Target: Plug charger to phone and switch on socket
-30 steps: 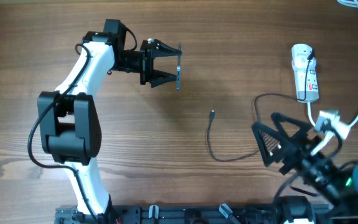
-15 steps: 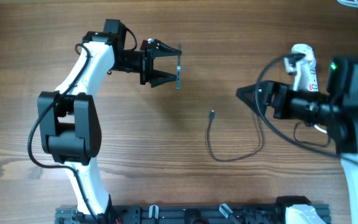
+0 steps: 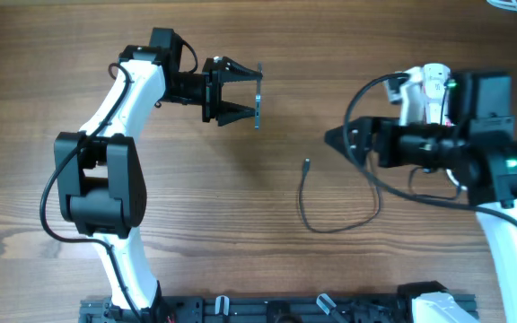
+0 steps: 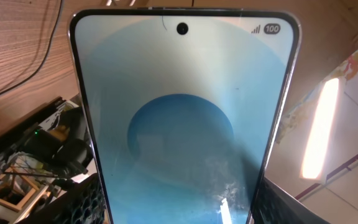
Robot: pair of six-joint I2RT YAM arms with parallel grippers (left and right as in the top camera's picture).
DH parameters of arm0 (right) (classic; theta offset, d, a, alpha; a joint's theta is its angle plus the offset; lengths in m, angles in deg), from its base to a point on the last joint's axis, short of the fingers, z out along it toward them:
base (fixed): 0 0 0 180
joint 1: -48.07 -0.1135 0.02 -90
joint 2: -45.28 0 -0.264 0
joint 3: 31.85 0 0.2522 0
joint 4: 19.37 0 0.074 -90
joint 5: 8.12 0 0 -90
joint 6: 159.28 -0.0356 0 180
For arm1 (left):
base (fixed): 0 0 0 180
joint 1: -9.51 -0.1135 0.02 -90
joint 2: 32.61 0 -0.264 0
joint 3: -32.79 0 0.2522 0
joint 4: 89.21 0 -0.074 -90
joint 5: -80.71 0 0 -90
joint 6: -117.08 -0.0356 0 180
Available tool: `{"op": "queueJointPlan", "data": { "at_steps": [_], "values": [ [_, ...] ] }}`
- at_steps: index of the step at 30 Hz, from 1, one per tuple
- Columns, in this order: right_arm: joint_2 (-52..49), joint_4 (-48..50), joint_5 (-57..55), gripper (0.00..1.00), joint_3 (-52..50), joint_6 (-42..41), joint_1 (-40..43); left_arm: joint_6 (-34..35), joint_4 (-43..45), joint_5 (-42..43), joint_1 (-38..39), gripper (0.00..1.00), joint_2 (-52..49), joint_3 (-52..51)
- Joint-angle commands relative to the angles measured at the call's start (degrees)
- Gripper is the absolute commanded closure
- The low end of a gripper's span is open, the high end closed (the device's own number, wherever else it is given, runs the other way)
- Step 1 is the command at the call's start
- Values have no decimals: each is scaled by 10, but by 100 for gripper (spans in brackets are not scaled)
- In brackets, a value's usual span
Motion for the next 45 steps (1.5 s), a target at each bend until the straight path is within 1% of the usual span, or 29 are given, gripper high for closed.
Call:
{"op": "queueJointPlan", "data": {
  "at_steps": [1,4,7,12,16,19,22,24,26,28,30,32,34,38,40,45],
  "values": [
    [-1,10,-188,1,19,-69,-121,2,-1,30,-1,32,20,1],
    [-1,44,-250,0,26,-118,-194,2,-1,17,-1,33,20,1],
    [-4,99,-275,1,41,-133,-257,2,-1,17,-1,33,20,1],
    [-37,97,-378,0,68,-147,-308,2,-1,11,-1,34,20,1],
    [-84,84,-460,6,88,-195,-341,54,9,-72,-1,33,20,1],
    [-115,76,-504,6,88,-212,-355,91,30,-101,0,34,20,1],
    [-139,79,-506,6,88,-223,-357,122,45,-117,3,34,20,1],
    [-154,84,-510,6,88,-246,-357,137,52,-126,5,34,20,1],
    [-165,96,-512,6,88,-254,-357,139,52,-134,6,34,20,1],
    [-170,109,-511,9,88,-265,-357,139,52,-141,7,34,20,1],
    [-173,127,-505,11,88,-277,-357,141,51,-148,7,34,20,1],
    [-176,139,-507,18,88,-276,-357,149,51,-151,7,34,20,1],
    [-181,147,-508,20,88,-278,-357,156,52,-157,7,33,20,1],
    [-193,144,-511,21,88,-306,-357,155,52,-163,7,33,20,1],
    [-204,146,-521,23,88,-307,-357,156,52,-163,7,33,20,1],
    [-229,146,-531,24,88,-306,-357,158,51,-163,12,33,20,1]
  ]
}}
